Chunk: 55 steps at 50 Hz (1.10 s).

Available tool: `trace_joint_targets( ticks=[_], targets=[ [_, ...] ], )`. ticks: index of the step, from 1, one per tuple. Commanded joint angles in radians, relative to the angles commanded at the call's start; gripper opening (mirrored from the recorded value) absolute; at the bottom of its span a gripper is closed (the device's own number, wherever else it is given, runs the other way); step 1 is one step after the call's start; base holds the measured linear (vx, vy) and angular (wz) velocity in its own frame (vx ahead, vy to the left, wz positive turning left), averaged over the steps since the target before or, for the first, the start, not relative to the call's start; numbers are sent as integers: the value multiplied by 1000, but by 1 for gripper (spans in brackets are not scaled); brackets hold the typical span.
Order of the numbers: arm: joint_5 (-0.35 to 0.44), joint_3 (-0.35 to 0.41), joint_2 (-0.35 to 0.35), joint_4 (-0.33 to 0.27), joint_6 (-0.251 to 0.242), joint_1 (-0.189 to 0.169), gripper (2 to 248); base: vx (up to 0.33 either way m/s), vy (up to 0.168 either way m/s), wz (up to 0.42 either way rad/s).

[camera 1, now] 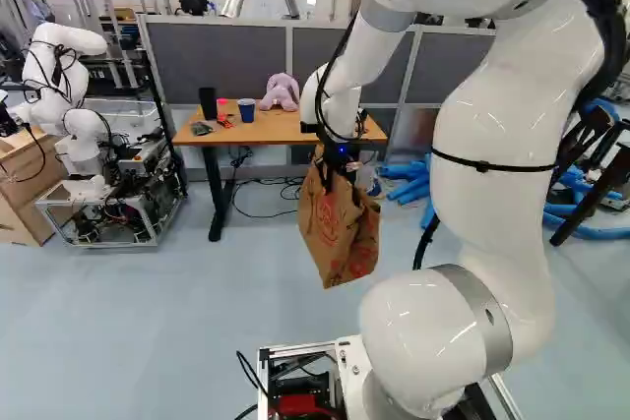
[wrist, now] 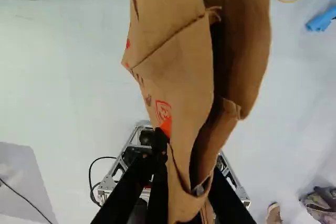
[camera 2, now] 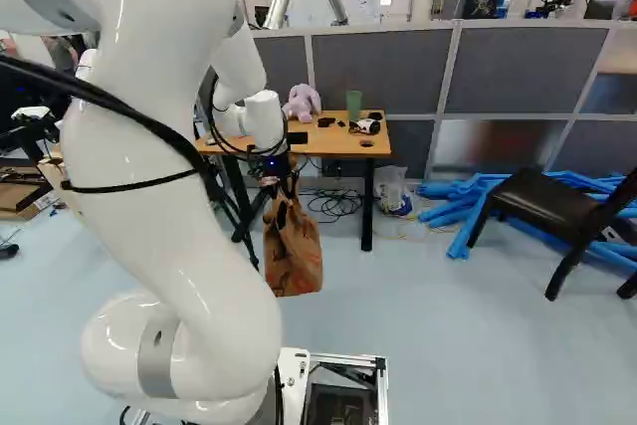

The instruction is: Pick up the bag on the ground and place it on the table

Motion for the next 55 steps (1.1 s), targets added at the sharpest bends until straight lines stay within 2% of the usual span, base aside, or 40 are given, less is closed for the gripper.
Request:
trace_joint_targets(
  ticks=[14,55],
  targets=[
    [-50,-8,40,0,0,-2,20,0,0,0],
    [-55,-47,136,0,0,-9,20,0,0,0]
  ],
)
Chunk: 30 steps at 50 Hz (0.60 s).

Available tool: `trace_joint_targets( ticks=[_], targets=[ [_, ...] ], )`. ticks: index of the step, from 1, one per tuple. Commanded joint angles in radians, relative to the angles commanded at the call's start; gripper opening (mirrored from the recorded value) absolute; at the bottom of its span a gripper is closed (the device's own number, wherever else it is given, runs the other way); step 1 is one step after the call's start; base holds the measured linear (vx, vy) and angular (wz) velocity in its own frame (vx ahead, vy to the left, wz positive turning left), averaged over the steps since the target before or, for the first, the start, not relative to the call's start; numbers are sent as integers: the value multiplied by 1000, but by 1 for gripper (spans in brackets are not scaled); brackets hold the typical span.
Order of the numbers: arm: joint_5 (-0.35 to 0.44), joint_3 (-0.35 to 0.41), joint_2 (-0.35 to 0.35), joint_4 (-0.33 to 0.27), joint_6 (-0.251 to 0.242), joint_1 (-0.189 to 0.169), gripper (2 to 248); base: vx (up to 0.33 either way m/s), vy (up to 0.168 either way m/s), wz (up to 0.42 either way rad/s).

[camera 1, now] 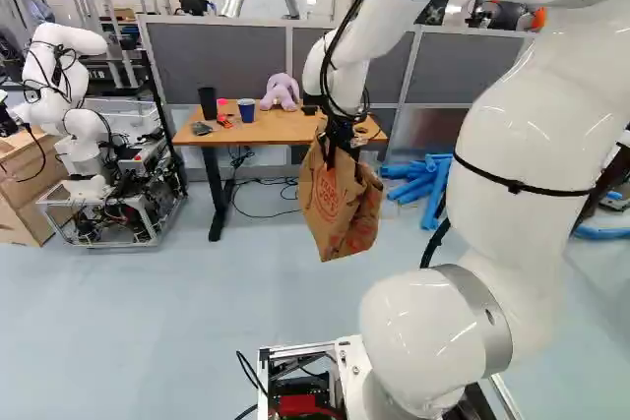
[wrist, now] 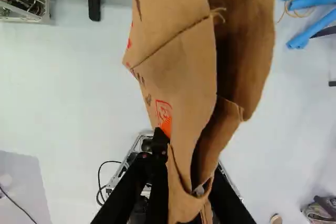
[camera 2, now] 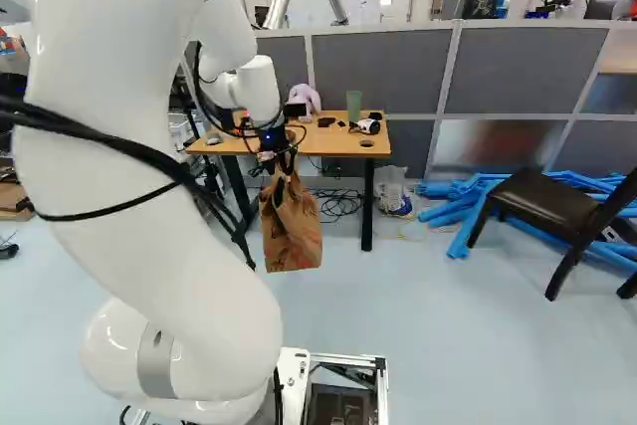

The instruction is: Pick up the bag on the ground and place it on the table

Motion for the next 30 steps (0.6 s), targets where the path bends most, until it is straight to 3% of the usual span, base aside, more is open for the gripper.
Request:
trace_joint_targets(
  ticks=[30],
  targets=[
    [-50,-60,36,0,0,-5,20,0,0,0]
  ],
)
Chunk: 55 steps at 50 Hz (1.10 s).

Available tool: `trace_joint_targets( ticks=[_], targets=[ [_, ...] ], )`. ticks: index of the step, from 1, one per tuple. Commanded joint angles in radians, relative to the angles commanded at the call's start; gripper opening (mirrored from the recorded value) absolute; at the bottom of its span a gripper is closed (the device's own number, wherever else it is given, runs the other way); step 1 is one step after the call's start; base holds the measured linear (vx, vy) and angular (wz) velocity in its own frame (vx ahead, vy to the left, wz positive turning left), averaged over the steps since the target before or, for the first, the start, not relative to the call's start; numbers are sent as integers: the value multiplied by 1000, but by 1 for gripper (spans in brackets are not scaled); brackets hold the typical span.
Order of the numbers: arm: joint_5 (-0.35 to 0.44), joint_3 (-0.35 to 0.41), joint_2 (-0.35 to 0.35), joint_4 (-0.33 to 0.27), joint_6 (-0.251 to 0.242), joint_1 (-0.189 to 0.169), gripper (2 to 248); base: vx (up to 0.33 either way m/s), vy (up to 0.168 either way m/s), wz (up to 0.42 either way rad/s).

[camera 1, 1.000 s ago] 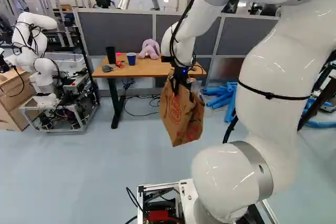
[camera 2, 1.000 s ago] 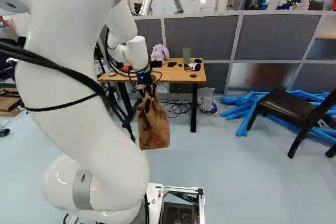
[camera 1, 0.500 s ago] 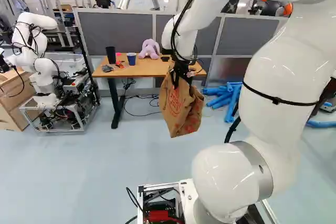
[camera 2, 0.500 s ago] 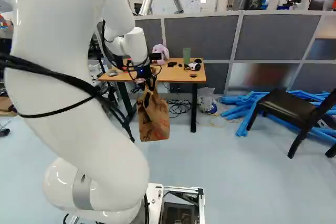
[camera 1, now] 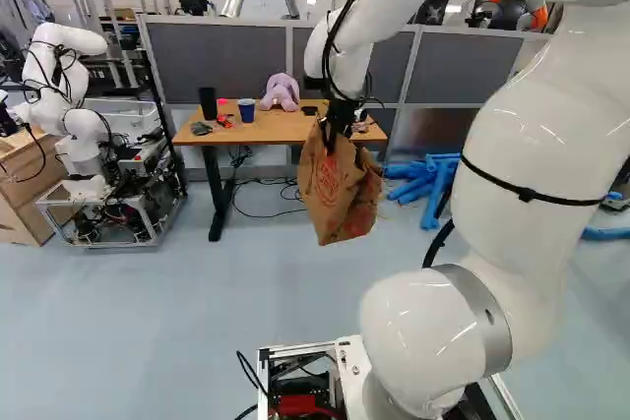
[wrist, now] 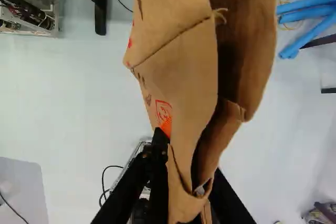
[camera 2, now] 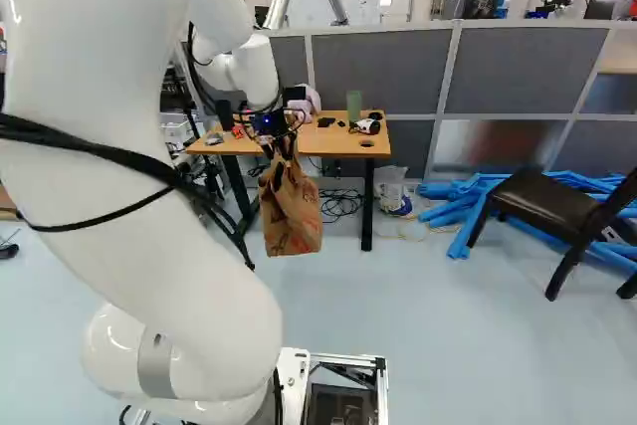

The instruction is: Pick up the bag on the ground and place it on the table

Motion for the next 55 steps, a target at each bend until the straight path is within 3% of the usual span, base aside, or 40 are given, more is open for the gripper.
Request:
trace_joint_targets(
  ticks=[55],
  targets=[
    [-180,-144,27,0,0,-9,20,0,0,0]
  ],
)
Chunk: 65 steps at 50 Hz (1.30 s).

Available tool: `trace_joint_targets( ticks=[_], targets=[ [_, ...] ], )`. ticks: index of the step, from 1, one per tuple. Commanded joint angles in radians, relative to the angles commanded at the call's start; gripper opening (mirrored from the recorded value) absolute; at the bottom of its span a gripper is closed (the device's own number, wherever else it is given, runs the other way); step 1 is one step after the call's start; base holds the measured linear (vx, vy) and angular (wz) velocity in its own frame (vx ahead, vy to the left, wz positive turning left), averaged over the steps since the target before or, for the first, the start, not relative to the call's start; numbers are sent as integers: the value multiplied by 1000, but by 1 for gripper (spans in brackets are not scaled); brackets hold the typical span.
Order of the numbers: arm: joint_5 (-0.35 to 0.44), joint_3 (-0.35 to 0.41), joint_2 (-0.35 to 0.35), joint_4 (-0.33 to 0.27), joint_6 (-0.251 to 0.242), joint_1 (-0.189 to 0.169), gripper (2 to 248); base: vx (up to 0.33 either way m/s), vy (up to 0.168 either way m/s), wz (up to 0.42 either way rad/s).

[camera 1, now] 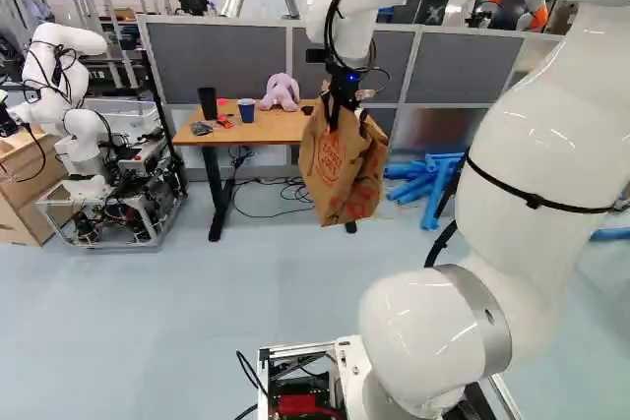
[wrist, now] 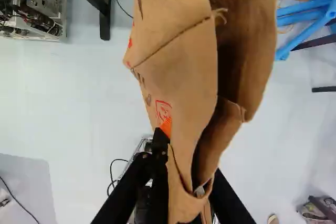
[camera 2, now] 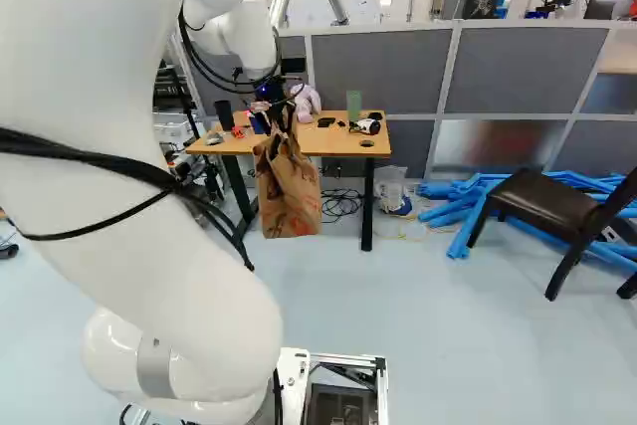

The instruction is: Pick up the bag on the ground and place it on the table

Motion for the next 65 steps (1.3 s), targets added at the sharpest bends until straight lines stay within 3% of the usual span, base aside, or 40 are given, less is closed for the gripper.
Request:
trace_joint_targets(
  ticks=[65],
  targets=[
    [-233,-198,-19,0,0,-9,20,0,0,0]
  ],
)
